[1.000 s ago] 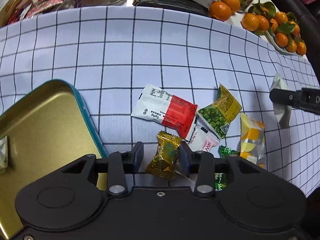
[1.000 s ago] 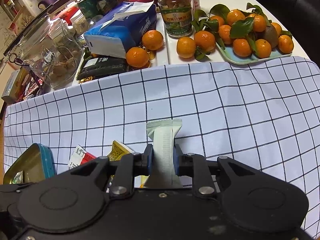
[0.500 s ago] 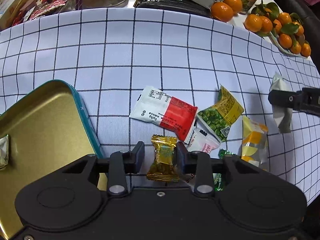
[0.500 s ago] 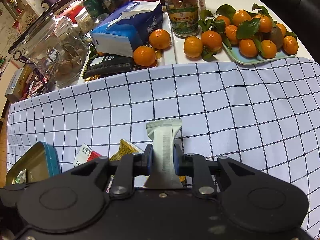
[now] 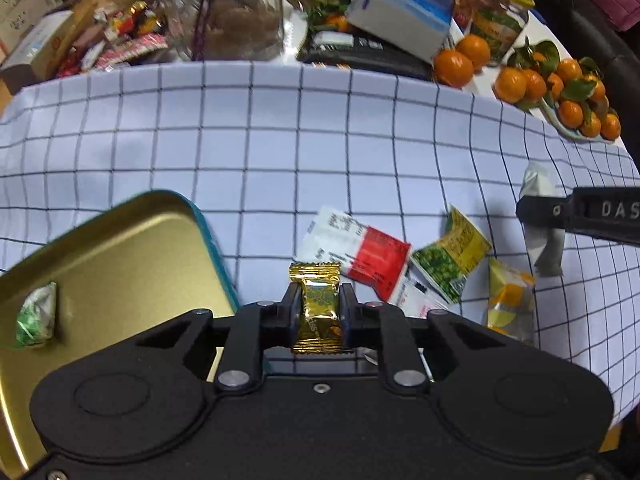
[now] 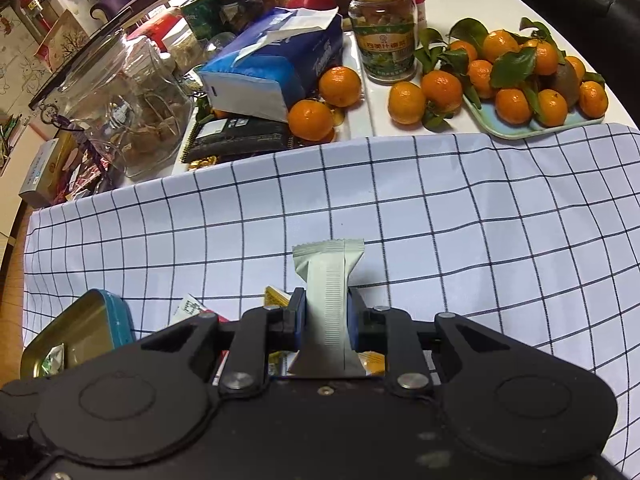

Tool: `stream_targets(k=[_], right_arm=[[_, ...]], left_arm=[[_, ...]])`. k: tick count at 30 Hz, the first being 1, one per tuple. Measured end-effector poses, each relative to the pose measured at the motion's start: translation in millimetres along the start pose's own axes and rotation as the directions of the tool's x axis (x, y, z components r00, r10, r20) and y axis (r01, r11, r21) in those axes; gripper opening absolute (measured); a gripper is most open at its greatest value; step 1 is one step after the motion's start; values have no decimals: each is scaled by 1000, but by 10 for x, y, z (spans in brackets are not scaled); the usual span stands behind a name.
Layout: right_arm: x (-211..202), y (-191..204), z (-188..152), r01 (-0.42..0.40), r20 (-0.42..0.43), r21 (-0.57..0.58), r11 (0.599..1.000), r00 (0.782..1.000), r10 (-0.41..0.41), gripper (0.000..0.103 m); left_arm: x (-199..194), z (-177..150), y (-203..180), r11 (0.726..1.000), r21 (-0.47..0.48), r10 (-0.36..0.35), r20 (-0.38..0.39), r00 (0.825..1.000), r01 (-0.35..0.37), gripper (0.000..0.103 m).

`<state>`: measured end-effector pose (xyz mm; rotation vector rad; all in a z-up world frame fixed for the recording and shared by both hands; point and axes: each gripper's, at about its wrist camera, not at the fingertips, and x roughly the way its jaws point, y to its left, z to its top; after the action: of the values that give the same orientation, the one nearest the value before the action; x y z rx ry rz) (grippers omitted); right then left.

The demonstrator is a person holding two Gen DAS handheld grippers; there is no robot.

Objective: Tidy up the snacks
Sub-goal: 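Drop the gold candy into the tray with the left tool while the right tool releases the white bar there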

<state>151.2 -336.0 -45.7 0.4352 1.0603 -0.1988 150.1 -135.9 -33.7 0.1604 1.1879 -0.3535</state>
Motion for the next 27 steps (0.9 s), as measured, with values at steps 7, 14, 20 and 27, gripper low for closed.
stream_targets(k=[7, 14, 20, 27], right_arm=[[21, 302, -8, -44, 1, -24, 999, 999, 44, 22], [12, 752, -65, -124, 24, -100, 987, 992, 127, 22], [-5, 1122, -190, -224, 22, -177, 958, 972, 232, 22], [-44, 1517, -456, -291, 5, -320, 901, 951, 309, 22]], left_arm=[[-82, 27, 341, 996, -71, 57, 30, 998, -54, 25], [-132, 18, 876, 975, -197, 111, 19, 994, -105, 25], [-220, 14, 1291, 943, -298, 159, 24, 987, -145, 25], [-255, -1, 1530, 924, -351, 169, 20, 985, -152, 25]])
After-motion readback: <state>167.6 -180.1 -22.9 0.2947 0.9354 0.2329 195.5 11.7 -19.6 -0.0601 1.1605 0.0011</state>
